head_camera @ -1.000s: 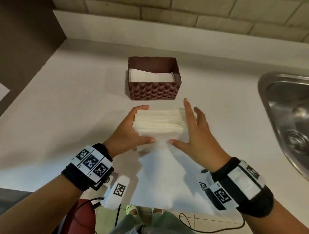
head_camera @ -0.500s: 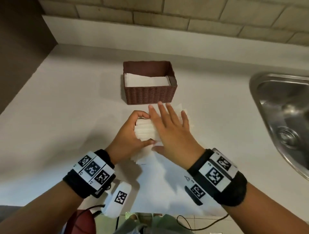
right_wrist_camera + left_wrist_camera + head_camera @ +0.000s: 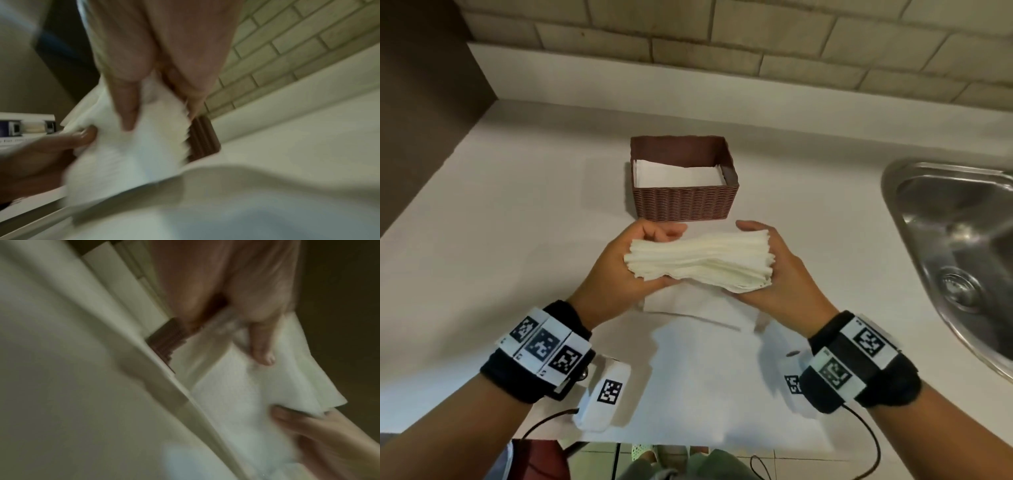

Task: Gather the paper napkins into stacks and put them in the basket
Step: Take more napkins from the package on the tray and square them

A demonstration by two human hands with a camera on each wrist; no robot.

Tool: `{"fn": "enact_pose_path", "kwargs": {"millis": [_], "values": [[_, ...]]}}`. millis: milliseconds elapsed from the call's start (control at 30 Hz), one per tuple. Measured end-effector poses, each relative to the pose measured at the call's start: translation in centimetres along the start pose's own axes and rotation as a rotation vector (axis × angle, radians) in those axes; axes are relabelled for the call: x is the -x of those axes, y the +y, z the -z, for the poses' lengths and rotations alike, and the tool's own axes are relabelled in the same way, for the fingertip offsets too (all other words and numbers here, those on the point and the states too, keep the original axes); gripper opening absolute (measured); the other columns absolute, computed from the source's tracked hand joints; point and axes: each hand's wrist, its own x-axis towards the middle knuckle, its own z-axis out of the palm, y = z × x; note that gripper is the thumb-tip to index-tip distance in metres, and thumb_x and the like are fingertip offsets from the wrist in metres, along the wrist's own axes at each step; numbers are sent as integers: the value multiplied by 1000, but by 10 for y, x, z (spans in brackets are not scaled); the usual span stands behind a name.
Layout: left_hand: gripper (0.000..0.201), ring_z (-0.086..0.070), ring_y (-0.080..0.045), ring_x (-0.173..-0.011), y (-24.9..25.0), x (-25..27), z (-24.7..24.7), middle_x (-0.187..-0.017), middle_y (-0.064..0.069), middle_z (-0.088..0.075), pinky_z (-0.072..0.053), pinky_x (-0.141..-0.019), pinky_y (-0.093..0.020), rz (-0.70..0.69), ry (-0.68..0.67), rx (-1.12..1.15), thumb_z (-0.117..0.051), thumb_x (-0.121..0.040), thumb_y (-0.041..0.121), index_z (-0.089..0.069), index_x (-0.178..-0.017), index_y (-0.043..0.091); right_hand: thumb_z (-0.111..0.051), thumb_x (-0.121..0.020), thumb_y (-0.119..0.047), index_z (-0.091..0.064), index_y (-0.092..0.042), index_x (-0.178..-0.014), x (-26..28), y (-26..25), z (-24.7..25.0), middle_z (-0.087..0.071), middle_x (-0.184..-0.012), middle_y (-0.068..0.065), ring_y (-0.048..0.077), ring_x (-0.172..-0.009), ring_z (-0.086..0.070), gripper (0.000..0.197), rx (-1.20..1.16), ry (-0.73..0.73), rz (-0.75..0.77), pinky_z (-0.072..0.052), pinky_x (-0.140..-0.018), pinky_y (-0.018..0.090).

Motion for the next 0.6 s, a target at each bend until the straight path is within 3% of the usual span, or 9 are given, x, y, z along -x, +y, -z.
{"fn": "enact_pose_path", "kwargs": {"millis": [100, 167, 233, 267, 333, 400, 467, 533, 600], "values": [[44, -62, -10, -109, -10, 2, -2, -114, 14, -67, -51, -84, -16, 57, -17, -21, -82, -58, 40, -49, -86, 35, -75, -74, -9, -51, -27, -106, -5, 8, -5, -60, -95, -23, -12, -83, -60, 44, 50, 81, 14, -44, -75, 1], [64, -63, -3, -97, -15, 2, 2, -105, 17, -67, -50, -77, -11, 81, -18, -115, -87, -49, 38, -46, -98, 41, -74, -75, -9, -51, -23, -111, -9, 14, -8, -60, -95, -20, -6, -84, -58, 45, 108, 31, -43, -40, -70, -4], [84, -60, -3, -97, -19, 4, 5, -106, 13, -61, -50, -76, -12, 131, -73, -206, -85, -48, 36, -37, -115, 47, -71, -77, -10, -50, -17, -120, -11, 19, -10, -61, -101, -11, 6, -89, -59, 48, 169, 1, -105, -39, -66, -6], [86, -60, -4, -96, -20, 4, 6, -107, 11, -59, -51, -75, -12, 135, -92, -232, -84, -50, 36, -35, -120, 46, -70, -78, -10, -50, -14, -122, -12, 20, -11, -62, -101, -7, 10, -92, -60, 49, 195, 1, -109, -39, -65, -6], [69, -62, 1, -85, -19, 4, 7, -99, 17, -63, -50, -67, -8, 92, -73, -257, -82, -53, 39, -45, -112, 41, -70, -79, -11, -46, -11, -124, -12, 17, -10, -60, -99, -6, 16, -94, -63, 51, 227, 25, -93, -40, -64, -4], [46, -62, 5, -75, -15, 1, 8, -89, 23, -67, -47, -63, -6, 62, -18, -273, -78, -56, 39, -54, -95, 42, -72, -79, -15, -35, -13, -133, -10, 10, -9, -57, -106, -8, 13, -97, -62, 65, 236, 57, -30, -46, -73, 4], [35, -62, 5, -75, -13, 0, 9, -88, 22, -68, -48, -65, -6, 76, 13, -266, -74, -59, 38, -56, -90, 44, -71, -79, -24, -9, -23, -144, -9, 4, -8, -50, -126, -4, 14, -102, -60, 89, 324, 80, 105, -53, -83, 24], [40, -63, 7, -78, -13, 0, 8, -89, 24, -69, -48, -67, -5, 102, 18, -278, -80, -59, 35, -57, -91, 39, -68, -81, -31, 3, -44, -140, -10, 4, -7, -35, -146, 11, 30, -98, -64, 93, 594, 56, 242, -58, -73, 39], [48, -62, 9, -74, -13, 0, 7, -86, 28, -66, -47, -59, -3, 134, 9, -302, -86, -59, 27, -53, -93, 34, -67, -82, -31, -7, -42, -141, -14, 7, -7, -28, -149, 24, 38, -96, -66, 85, 805, -1, 316, -58, -66, 41]]}}
